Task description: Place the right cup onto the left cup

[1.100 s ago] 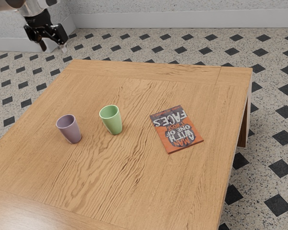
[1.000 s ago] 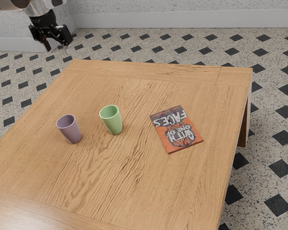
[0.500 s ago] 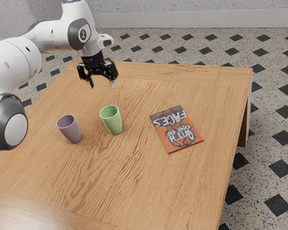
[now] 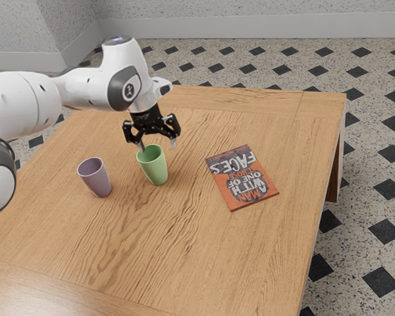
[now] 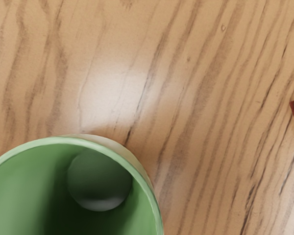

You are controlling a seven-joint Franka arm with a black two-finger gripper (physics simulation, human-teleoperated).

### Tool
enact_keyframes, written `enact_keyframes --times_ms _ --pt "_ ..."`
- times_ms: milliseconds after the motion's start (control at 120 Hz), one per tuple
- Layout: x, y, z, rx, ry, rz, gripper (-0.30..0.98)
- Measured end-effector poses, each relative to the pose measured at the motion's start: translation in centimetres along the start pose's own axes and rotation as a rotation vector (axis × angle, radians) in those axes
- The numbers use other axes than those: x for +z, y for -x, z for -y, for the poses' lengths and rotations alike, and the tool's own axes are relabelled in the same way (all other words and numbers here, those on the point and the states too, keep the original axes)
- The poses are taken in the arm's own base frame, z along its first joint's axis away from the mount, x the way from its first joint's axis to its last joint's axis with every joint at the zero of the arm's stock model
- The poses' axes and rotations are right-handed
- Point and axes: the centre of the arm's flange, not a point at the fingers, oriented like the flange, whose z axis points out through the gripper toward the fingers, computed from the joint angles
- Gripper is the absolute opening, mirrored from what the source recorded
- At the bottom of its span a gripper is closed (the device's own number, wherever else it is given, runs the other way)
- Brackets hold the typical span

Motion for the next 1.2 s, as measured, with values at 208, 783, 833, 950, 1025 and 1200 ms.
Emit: enact_keyframes --times_ms 208,783,833,950,1025,1200 --pt "1.9 0.0 -0.1 -0.071 -0.005 -0.02 0.66" --pt "3.8 0.4 0.0 -0.197 -0.009 -0.022 -0.02" --pt "4.0 0.4 0.1 -0.204 -0.01 -0.02 -0.04" --pt "4.1 0.5 0.1 -0.22 -0.012 -0.018 -0.07" --pt "4.2 0.5 0.2 -0.228 -0.014 -0.017 -0.08" --pt "4.1 0.5 0.2 -0.244 -0.017 -0.019 -0.09"
